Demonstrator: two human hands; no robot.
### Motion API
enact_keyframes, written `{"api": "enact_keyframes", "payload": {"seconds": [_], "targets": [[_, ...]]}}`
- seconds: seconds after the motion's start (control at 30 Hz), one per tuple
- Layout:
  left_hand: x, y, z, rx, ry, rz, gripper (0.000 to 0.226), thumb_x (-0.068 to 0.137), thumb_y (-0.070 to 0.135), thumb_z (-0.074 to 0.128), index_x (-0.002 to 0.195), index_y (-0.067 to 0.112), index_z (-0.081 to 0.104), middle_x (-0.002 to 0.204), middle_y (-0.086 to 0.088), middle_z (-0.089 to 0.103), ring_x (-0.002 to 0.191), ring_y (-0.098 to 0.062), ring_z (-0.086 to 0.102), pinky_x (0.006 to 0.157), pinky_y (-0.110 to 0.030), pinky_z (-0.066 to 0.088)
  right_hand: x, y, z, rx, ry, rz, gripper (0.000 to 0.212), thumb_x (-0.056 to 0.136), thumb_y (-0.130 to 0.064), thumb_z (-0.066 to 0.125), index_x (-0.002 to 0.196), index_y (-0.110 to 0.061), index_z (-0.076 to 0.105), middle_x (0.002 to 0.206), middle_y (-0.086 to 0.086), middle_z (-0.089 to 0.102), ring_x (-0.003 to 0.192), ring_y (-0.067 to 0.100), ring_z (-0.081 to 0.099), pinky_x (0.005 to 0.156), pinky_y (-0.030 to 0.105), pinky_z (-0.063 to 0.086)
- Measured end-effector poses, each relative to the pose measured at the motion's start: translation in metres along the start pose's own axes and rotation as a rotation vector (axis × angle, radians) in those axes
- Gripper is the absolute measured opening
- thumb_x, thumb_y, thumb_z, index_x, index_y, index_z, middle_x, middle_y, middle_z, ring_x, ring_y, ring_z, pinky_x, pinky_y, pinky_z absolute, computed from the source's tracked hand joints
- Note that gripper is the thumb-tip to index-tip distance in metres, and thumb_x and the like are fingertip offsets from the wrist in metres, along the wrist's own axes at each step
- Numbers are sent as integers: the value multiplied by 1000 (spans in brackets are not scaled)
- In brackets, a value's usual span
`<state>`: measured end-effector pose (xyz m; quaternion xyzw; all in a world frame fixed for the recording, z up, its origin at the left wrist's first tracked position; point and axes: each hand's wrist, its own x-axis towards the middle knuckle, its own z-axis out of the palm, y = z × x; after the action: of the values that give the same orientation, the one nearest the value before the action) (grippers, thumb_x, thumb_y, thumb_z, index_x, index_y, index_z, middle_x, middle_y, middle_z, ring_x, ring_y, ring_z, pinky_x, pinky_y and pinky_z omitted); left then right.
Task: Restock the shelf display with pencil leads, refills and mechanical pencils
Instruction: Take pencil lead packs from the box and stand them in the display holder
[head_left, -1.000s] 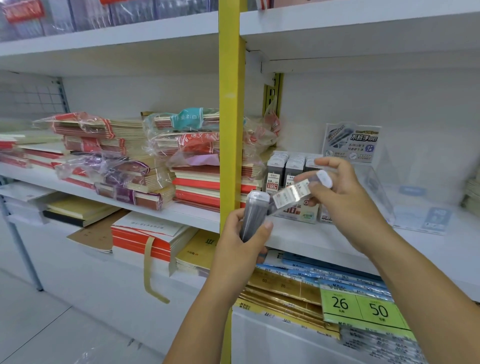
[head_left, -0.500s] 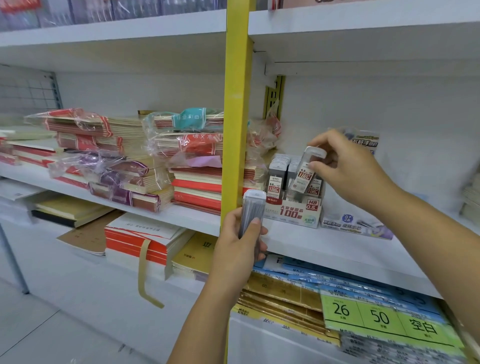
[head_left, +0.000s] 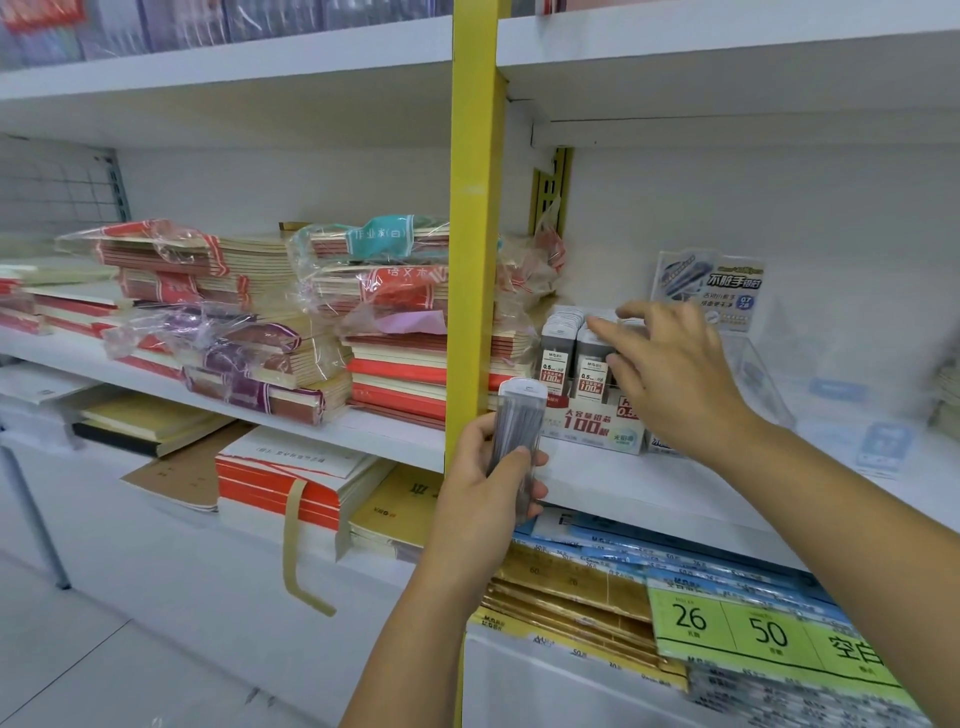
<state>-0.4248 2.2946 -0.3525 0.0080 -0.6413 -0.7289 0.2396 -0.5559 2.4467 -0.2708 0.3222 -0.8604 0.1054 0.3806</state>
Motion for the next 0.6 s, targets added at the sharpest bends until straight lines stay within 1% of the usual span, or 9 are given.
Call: {"api": "enact_keyframes", "payload": {"seconds": [0.13,0.2,0.27,0.3,0.33,0.37,0.43,0.5,0.6], "targets": [[-3,2,4,3,-19,9,25,102,21,53,114,43,56,97,8,74,77,-9,69,68,-20,56,-5,-3,-2,-19,-66,12,47,100,-28,44,147,-26,38,148,1,38,129,24,26,104,40,23],[-4,3,6,14,-38,18,25,102,23,54,118,41,54,100,8,75,79,-8,69,70,-21,57,-12,-8,-6,71,10,9,45,100,-26,44,145,-22,40,144,0,43,126,19,28,103,36,24],[-5,3,8,18,-62,33,25,102,23,54,119,40,54,100,8,75,79,-7,69,70,-21,58,-23,-15,-12,285,113,37,37,99,-24,47,136,-22,51,126,-7,54,113,9,36,93,24,28],[-5,4,9,18,-73,40,25,102,22,54,119,40,55,100,7,75,78,-7,68,71,-21,58,-29,-18,-16,431,119,71,31,99,-25,49,129,-26,56,116,-15,56,103,2,41,87,17,31],[-6,4,10,16,-84,45,25,102,21,55,119,39,55,100,6,75,77,-7,68,71,-21,58,-34,-22,-18,582,90,112,26,98,-27,52,123,-33,58,108,-19,58,94,-4,46,80,12,35],[-6,5,12,15,-96,50,25,101,21,55,118,39,56,100,5,75,77,-7,67,71,-22,58,-39,-27,-21,724,37,155,23,95,-29,56,117,-37,59,102,-20,60,88,-4,51,75,9,39],[-7,5,14,14,-122,51,25,101,20,56,118,38,57,99,3,75,76,-8,66,70,-23,58,-45,-34,-23,923,-88,231,24,90,-30,64,112,-40,62,95,-11,63,81,3,59,73,15,47],[-7,4,17,16,-137,47,26,100,20,58,119,38,57,99,2,75,75,-9,66,70,-25,58,-46,-38,-25,999,-150,268,24,88,-25,68,107,-39,64,91,-6,66,77,12,64,73,25,52],[-7,1,19,17,-137,37,27,99,20,59,121,35,56,99,2,76,74,-9,67,70,-26,58,-46,-38,-27,1017,-159,290,21,87,-18,69,97,-36,64,79,-6,68,66,11,65,60,21,46]]}}
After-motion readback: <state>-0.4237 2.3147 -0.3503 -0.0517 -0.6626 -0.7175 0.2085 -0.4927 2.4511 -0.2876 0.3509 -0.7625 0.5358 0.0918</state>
